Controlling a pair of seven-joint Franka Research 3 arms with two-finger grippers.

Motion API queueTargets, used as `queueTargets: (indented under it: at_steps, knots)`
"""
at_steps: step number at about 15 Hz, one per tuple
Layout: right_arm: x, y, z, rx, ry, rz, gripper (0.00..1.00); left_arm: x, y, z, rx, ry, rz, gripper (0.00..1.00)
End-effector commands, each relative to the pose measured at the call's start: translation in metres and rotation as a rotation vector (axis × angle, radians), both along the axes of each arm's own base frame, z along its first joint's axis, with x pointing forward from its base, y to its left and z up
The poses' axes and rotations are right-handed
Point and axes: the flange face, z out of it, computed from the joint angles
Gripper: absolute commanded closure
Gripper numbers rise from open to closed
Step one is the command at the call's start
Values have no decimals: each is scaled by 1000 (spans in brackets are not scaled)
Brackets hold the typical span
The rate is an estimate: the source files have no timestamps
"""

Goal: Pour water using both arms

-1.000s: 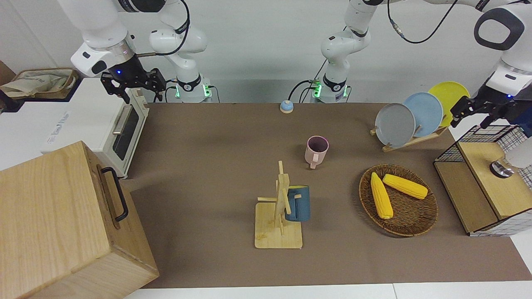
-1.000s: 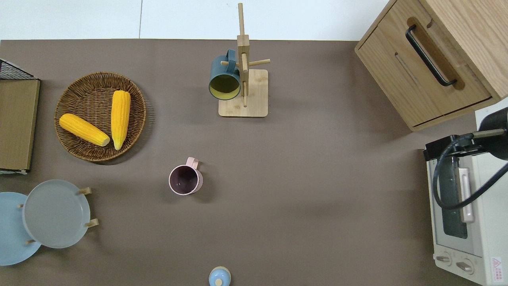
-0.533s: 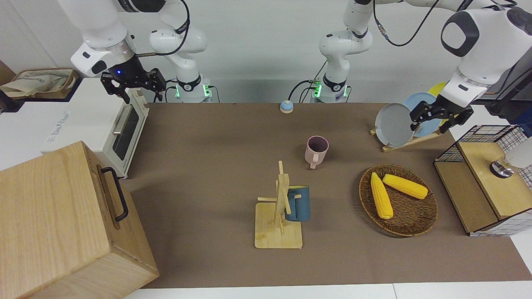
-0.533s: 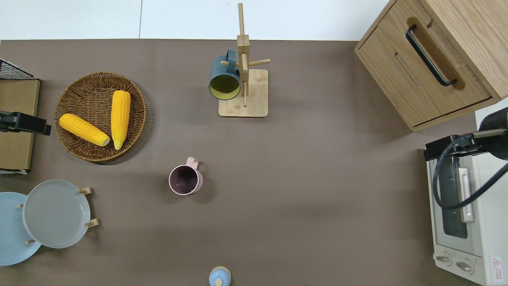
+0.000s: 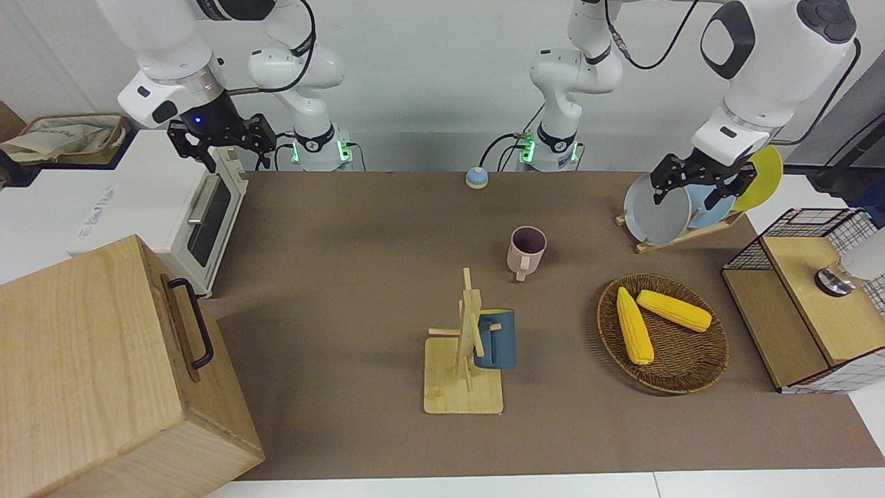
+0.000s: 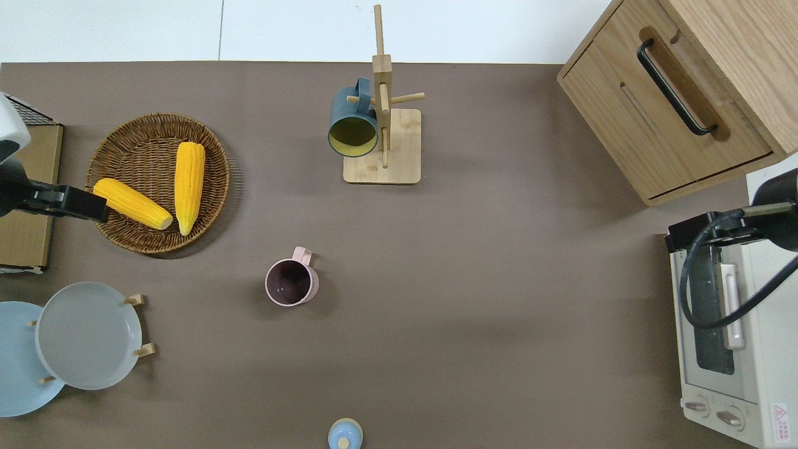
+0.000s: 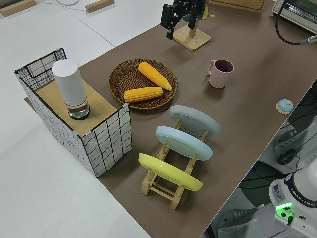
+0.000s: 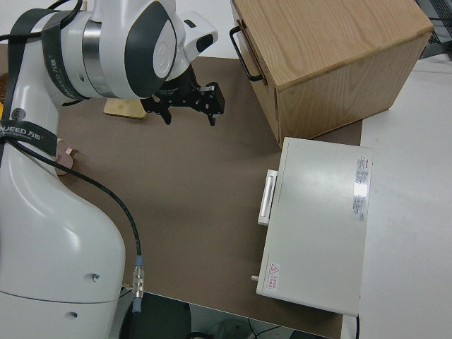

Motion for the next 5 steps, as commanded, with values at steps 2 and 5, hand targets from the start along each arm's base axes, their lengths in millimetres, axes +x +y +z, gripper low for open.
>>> queueTargets:
  at_steps: [2,5]
  knots:
    - [-3,-1,4,7,-3,15,9,-8,-10,8,-8,10,-7,0]
    - [-3,-1,4,7,-3,15,9,-10,-17,10,-11,9,-21,0]
